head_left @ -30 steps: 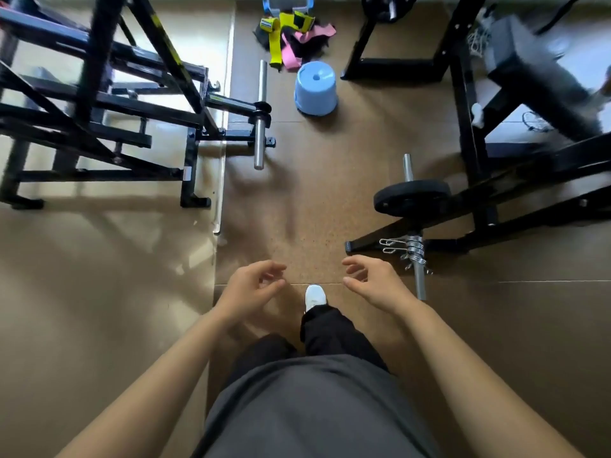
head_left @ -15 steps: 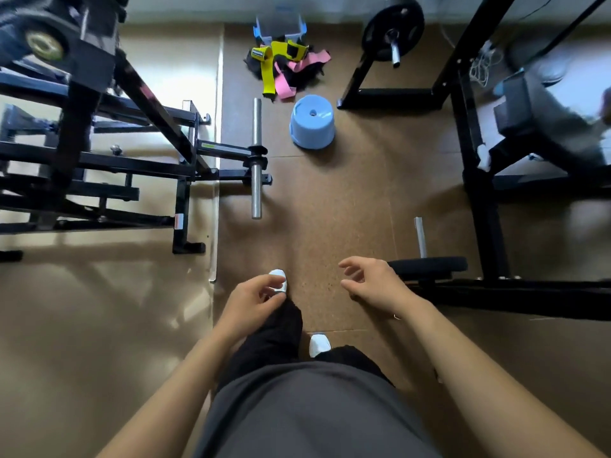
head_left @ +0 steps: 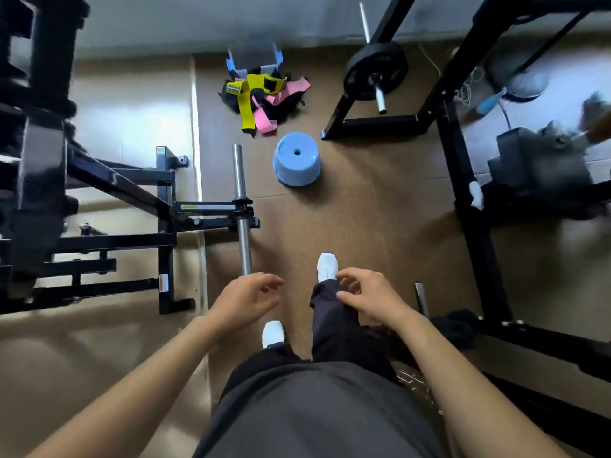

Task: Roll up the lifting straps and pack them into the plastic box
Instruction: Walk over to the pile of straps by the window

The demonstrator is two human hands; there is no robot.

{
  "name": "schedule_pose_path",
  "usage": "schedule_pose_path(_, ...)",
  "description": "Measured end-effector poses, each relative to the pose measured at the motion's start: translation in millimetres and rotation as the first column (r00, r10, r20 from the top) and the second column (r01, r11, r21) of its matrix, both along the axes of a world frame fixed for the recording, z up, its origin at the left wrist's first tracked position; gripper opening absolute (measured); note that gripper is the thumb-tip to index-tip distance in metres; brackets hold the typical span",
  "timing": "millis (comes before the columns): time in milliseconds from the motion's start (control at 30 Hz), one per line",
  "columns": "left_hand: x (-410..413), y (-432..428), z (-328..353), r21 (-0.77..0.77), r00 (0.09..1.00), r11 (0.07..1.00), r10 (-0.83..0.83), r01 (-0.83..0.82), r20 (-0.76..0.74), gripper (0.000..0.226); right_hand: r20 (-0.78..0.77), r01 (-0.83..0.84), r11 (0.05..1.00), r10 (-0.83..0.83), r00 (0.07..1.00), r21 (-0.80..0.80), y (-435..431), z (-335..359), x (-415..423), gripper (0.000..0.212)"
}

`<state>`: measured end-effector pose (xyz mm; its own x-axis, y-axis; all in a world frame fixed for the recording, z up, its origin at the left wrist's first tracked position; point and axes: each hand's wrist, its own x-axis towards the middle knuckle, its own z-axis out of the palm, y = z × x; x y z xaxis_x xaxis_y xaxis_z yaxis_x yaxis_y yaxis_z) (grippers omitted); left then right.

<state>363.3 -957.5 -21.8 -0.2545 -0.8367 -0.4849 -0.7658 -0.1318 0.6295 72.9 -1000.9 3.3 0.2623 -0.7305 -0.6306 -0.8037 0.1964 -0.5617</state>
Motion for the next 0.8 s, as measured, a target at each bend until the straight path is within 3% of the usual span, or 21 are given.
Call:
schedule_pose_path(300, -47.3, -168.0, 7.4, 0.008, 0.991, 0.991, 0.132, -0.132, 0.001, 0.034, 0.017, -0.060, 0.998, 0.059, 0.998, 0.015, -187.8, -19.9, -40.7, 0.036)
schedule_pose_path(433, -53.4, -233.9, 15.9, 0.007, 0.996, 0.997, 0.080, -0.080, 0.026, 0.036, -0.008, -0.133, 0.991, 0.133, 0.991, 0.013, -264.7, -17.6, -41.5, 0.038)
schedule_pose_path(633, -27.9, -331.5, 3.8, 0.014, 0.995, 0.995, 0.096, -0.096, 0.003, 0.036, -0.024, -0.200, 0.979, 0.201, 0.979, 0.039, -373.5, -19.7, -13.6, 0.037)
schedule_pose_path(800, 15.9, -417.2, -11.3, 0.026, 0.994, 0.993, 0.112, -0.112, 0.011, 0.034, -0.038, -0.140, 0.990, 0.141, 0.989, 0.030, -457.8, -14.1, 13.5, 0.034)
